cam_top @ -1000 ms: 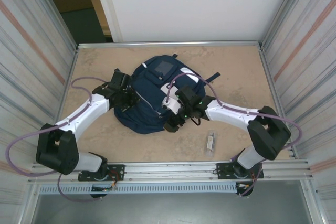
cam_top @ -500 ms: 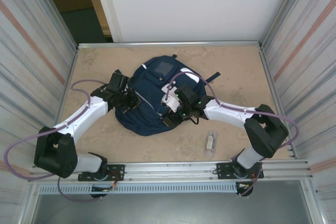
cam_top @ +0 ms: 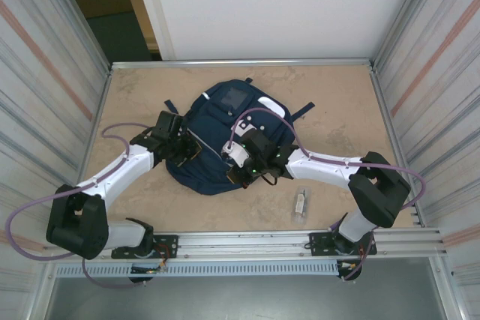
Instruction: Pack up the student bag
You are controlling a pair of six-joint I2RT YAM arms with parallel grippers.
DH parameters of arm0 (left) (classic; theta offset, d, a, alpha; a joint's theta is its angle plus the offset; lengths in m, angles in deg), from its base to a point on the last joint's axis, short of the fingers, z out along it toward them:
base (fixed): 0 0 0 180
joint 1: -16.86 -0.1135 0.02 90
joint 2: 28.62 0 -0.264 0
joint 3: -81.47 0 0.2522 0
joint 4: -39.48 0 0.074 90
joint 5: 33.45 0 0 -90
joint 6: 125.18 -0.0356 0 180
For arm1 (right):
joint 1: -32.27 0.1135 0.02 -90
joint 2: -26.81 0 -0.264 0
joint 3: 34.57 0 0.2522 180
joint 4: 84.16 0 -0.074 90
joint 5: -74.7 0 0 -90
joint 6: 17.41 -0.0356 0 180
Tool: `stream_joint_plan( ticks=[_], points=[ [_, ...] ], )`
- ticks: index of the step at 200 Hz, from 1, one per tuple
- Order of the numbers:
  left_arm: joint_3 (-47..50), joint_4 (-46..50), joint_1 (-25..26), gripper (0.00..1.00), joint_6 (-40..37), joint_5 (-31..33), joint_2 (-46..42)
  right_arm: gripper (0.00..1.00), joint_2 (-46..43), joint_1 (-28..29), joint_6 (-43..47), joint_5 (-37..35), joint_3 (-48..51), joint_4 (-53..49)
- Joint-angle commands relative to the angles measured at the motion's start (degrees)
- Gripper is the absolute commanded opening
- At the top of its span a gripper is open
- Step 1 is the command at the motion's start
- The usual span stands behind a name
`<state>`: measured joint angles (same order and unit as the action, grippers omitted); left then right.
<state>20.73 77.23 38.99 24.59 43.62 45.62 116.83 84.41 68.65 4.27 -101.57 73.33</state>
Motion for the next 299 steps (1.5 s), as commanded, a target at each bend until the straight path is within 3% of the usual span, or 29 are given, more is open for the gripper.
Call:
stream_joint_plan(
  ticks=[1, 23, 44, 78, 119, 154, 169, 206, 224, 272, 299],
  points=[
    [1.3, -3.1, 1.2, 0.0, 2.8, -2.6, -2.1, 0.0, -1.4, 0.7, -13.5, 3.0, -0.1, 2.2],
    [1.7, -4.3, 1.8, 0.0, 3.4, -2.8, -1.8, 0.0, 0.0, 2.4, -21.4, 4.4, 1.4, 7.9],
    [2.3, -4.3, 2.1, 0.0, 3.6, -2.7, -2.4, 0.26, -1.7, 3.9, -19.0, -1.9, 1.2, 5.7],
    [2.9, -3.0, 2.1, 0.0, 3.0, -2.3, -4.4, 0.48, -6.8, 3.8, -11.4, -14.8, 2.3, -3.4],
    [3.3, -3.6, 2.4, 0.0, 3.5, -2.8, -4.9, 0.56, -6.0, 5.5, -13.1, -18.5, 3.9, -2.8],
    [4.5, -4.8, 3.4, 0.0, 4.9, -2.0, -5.4, 0.51, 0.0, 8.5, -19.2, -24.9, 1.1, -0.6],
    [4.1, -4.6, 3.5, 0.0, 4.5, -2.7, -5.2, 0.33, 2.5, 10.1, -22.8, -30.1, -0.7, -0.3],
    [4.4, -4.5, 4.0, 0.0, 5.0, -2.0, -5.4, 0.07, 4.6, 13.1, -25.9, -33.6, -6.2, -4.1],
    [4.5, -4.8, 4.1, 0.0, 5.1, -1.8, -5.4, 0.0, 3.6, 13.2, -28.2, -29.4, -7.0, -4.8],
    [7.1, -7.4, 5.4, 0.0, 7.6, 0.2, -5.5, 0.0, 7.7, 11.6, -39.2, -12.1, -15.8, -13.8],
    [8.9, -9.2, 6.7, 0.0, 9.6, 1.8, -5.9, 0.05, 11.3, 11.4, -47.8, -5.0, -18.6, -10.9]
  ],
)
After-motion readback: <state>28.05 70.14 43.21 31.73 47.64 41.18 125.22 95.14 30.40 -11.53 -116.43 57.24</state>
